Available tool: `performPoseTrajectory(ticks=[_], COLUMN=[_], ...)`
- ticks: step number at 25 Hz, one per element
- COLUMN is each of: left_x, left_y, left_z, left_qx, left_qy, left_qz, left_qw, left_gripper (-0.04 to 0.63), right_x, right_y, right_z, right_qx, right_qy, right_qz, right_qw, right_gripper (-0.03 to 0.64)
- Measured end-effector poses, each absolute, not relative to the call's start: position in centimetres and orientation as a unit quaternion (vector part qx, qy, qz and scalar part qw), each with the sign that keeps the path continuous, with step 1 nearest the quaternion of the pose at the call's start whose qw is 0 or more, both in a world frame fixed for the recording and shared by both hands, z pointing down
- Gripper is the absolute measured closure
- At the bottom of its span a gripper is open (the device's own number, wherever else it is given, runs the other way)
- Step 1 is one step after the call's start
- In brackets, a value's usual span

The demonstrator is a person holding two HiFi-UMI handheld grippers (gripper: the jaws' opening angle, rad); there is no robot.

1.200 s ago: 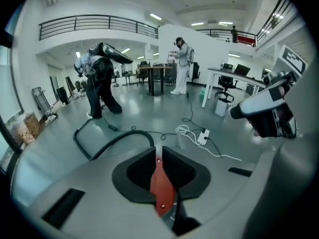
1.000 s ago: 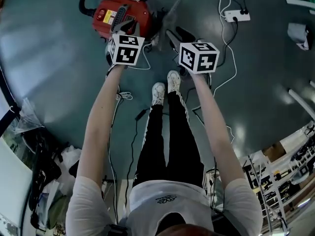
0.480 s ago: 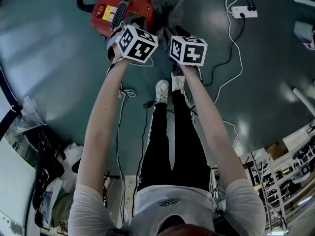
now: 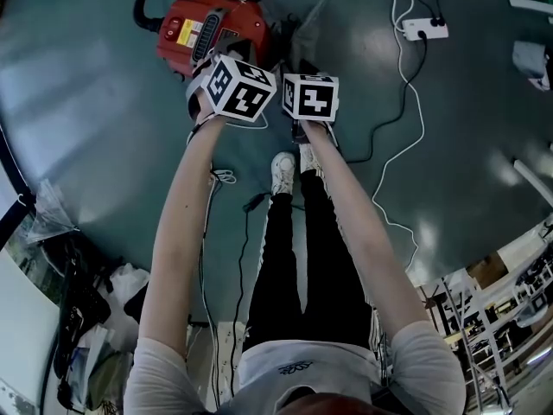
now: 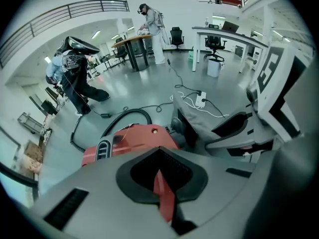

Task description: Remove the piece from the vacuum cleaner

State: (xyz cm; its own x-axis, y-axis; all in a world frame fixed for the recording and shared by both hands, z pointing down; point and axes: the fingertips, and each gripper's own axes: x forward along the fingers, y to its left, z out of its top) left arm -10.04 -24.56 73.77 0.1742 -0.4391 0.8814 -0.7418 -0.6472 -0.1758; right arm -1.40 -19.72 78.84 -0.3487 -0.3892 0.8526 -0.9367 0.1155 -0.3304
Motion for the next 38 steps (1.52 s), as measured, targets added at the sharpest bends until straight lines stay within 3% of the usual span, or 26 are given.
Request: performPoseTrajectory(ticks=[4,6,8,25,31,34,38], left_x=[-9.8,-9.9,-10.0,-9.8,-9.8,-10.0,-11.6], left_y=[-24.7,-24.6,-24.6,-24.7,-24.4,-25.2,-26.5], left_z=[73.7,73.7,73.7,73.8,73.7,74.0,74.3], left_qx=[0.749,0.747,0.745,0.741,0.743,0.735,0.726], left_qy=[-0.394,-0.395,-0.397,-0.392,-0.383,-0.376,-0.379], left_qz=[0.514,0.516,0.518,0.529,0.534,0.556,0.564], left_qw=[0.141,0.139,0.139,0.131,0.126,0.097,0.108], left_gripper=[0.592,0.592,0.592,0.592,0.592,0.592,0.597], right_x=[-0.5,0.6,1.6,3.9,3.5,3.3,3.3], right_y=[-20.0,-19.8,-19.6,-21.4,-18.5,-17.6,-17.7], right_z=[79.5,79.7,79.9,80.8,80.9,81.3,81.4], right_qx=[0.478,0.483,0.484,0.436,0.451,0.447,0.44], right_qy=[-0.679,-0.671,-0.668,-0.701,-0.691,-0.703,-0.703], right_qz=[0.449,0.457,0.462,0.448,0.475,0.44,0.437], right_qw=[0.331,0.329,0.326,0.343,0.306,0.335,0.348], right_gripper=[0.466,0.56,0.576,0.577,0.577,0.584,0.592])
